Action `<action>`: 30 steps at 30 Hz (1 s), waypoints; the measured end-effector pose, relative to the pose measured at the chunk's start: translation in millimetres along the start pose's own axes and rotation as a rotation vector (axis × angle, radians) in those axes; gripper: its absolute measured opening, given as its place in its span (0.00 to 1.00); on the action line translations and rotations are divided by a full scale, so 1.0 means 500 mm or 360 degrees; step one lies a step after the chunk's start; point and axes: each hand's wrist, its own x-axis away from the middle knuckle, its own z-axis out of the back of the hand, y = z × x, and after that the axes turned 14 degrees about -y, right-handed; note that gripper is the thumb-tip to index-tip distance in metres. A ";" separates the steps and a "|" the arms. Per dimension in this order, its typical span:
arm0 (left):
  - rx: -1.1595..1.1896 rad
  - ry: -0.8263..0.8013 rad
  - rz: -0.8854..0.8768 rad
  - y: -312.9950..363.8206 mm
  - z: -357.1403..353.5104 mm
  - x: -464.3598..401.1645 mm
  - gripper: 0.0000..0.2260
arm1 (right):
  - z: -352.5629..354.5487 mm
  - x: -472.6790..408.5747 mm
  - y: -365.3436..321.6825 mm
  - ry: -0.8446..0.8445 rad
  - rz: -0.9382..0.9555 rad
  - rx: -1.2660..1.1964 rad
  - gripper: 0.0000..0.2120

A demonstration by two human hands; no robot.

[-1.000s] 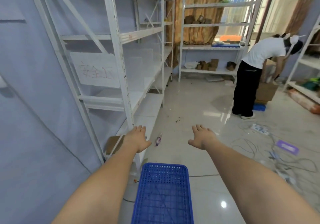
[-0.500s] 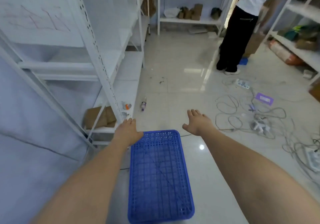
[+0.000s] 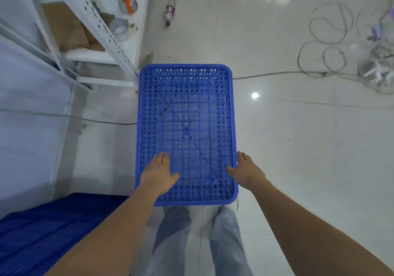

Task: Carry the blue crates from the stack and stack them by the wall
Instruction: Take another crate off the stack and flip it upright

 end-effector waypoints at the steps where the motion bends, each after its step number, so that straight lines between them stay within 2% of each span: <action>1: -0.0010 -0.0019 0.0023 -0.001 -0.022 -0.041 0.35 | -0.020 -0.041 0.022 -0.0028 -0.0013 -0.0090 0.37; 5: -0.0006 -0.0002 0.0150 -0.024 -0.083 -0.195 0.36 | -0.075 -0.183 0.093 -0.0015 -0.0071 -0.0515 0.36; 11: 0.0287 0.0110 0.0225 -0.033 -0.139 -0.320 0.36 | -0.076 -0.335 0.124 0.0071 0.0044 -0.1122 0.33; 15: 0.0386 0.0294 0.0285 -0.010 -0.159 -0.333 0.35 | -0.047 -0.395 0.099 0.0204 0.0094 -0.1484 0.19; 18: 0.0537 0.0355 0.0320 0.002 -0.163 -0.341 0.35 | -0.021 -0.411 0.089 0.0290 0.0035 -0.1675 0.20; 26: 0.0760 0.0402 0.0342 0.013 -0.161 -0.344 0.32 | -0.003 -0.409 0.106 0.0227 0.0025 -0.1335 0.17; 30: 0.0824 0.0429 0.0325 0.011 -0.155 -0.349 0.29 | -0.003 -0.410 0.108 0.0262 0.0053 -0.1123 0.09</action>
